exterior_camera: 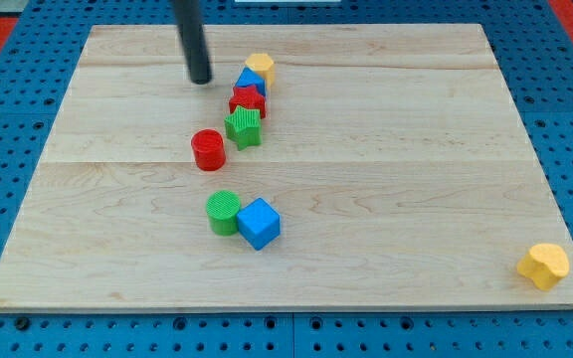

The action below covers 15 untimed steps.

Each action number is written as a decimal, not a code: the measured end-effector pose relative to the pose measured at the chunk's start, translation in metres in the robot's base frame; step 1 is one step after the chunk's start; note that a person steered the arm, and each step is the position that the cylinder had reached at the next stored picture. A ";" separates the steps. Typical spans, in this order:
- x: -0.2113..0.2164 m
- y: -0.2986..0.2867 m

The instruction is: Move yellow hexagon to center right

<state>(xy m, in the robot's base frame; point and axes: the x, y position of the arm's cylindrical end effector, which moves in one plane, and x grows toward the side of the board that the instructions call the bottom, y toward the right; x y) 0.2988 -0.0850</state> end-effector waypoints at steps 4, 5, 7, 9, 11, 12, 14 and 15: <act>-0.065 -0.003; -0.064 0.052; -0.061 0.131; -0.094 0.092; -0.059 0.081; -0.034 0.088; -0.014 0.134; -0.014 0.189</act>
<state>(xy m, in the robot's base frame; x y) 0.2849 0.1044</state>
